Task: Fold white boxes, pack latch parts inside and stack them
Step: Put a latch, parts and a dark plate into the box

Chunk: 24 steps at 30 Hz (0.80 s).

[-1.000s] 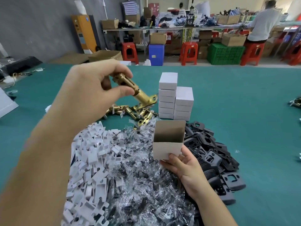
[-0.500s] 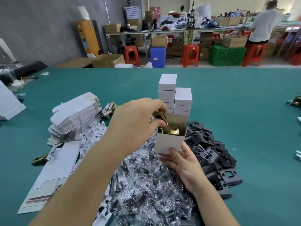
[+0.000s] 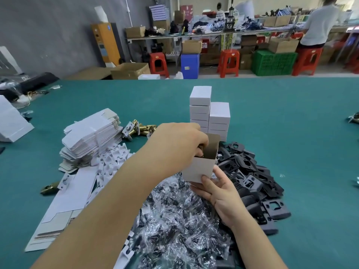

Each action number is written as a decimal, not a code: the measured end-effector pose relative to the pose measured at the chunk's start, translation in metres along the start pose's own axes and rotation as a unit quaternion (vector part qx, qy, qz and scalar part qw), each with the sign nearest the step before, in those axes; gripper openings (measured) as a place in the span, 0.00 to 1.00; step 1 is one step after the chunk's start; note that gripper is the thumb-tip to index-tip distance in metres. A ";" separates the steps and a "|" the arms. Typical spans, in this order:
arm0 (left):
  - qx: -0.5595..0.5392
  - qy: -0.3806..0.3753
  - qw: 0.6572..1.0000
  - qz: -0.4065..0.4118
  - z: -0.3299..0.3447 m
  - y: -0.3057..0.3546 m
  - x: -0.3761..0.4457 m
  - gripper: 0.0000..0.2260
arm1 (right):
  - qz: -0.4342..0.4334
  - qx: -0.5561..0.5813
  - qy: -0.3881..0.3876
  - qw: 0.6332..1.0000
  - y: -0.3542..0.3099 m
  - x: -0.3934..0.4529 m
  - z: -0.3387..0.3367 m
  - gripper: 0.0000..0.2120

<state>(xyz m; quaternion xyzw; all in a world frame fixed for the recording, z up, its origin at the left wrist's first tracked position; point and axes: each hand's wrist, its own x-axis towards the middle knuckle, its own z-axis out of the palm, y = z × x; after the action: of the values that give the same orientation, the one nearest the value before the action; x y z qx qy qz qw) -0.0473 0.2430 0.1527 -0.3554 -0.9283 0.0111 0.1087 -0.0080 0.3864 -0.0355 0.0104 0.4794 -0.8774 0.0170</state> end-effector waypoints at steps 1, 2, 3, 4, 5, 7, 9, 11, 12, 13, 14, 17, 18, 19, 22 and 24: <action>0.004 -0.003 1.000 0.003 0.001 0.000 0.001 0.09 | 0.001 0.000 0.000 1.000 0.000 0.000 0.000 0.29; 0.007 -0.005 1.000 0.003 0.002 0.000 0.002 0.09 | 0.003 0.001 0.000 1.000 -0.001 -0.001 0.000 0.28; 0.010 -0.007 1.000 0.001 0.004 0.000 0.004 0.09 | 0.004 0.001 0.001 1.000 -0.001 -0.001 0.000 0.27; 0.015 -0.011 1.000 -0.003 0.005 0.000 0.005 0.09 | 0.005 0.002 0.003 1.000 -0.001 -0.001 -0.001 0.25; 0.020 -0.017 1.000 -0.007 0.006 -0.001 0.006 0.09 | 0.005 0.001 0.006 1.000 -0.001 -0.001 -0.001 0.23; 0.024 -0.033 0.999 -0.010 0.009 -0.003 0.006 0.10 | 0.006 -0.001 0.009 1.000 -0.001 -0.001 -0.001 0.21; 0.008 -0.041 0.999 -0.013 0.012 -0.006 0.004 0.10 | 0.008 -0.009 0.009 1.000 -0.001 -0.001 0.000 0.21; -0.006 -0.048 0.999 -0.013 0.014 -0.011 0.002 0.11 | 0.012 -0.016 0.004 1.000 -0.001 -0.001 0.000 0.22; -0.009 -0.057 0.998 -0.013 0.015 -0.013 0.001 0.11 | 0.013 -0.020 0.002 1.000 -0.001 -0.001 0.000 0.22; -0.012 -0.068 0.998 -0.015 0.016 -0.015 0.000 0.12 | 0.014 -0.024 0.001 1.000 -0.001 -0.001 0.000 0.22; -0.016 -0.076 0.997 -0.018 0.017 -0.018 -0.001 0.12 | 0.014 -0.028 0.000 1.000 -0.001 -0.001 0.000 0.22; -0.034 -0.056 0.998 -0.026 0.020 -0.028 -0.005 0.12 | 0.010 -0.049 0.000 0.999 0.000 -0.002 0.002 0.20; -0.059 -0.036 0.997 -0.026 0.020 -0.032 -0.008 0.11 | 0.008 -0.058 -0.002 0.998 0.000 -0.002 0.002 0.19; -0.104 -0.011 0.994 -0.030 0.019 -0.037 -0.012 0.09 | 0.007 -0.064 -0.005 0.998 0.000 -0.002 0.003 0.19; -0.246 0.083 0.963 -0.070 0.018 -0.054 -0.022 0.08 | 0.006 -0.066 -0.004 0.998 -0.001 -0.003 0.003 0.19; -0.267 0.114 0.947 -0.137 0.021 -0.070 -0.026 0.09 | 0.009 -0.065 -0.002 0.998 -0.001 -0.003 0.003 0.19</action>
<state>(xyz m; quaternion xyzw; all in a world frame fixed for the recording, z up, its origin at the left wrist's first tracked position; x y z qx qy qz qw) -0.0789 0.1751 0.1340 -0.2401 -0.9183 -0.2929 0.1156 -0.0051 0.3845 -0.0327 0.0117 0.5355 -0.8440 0.0261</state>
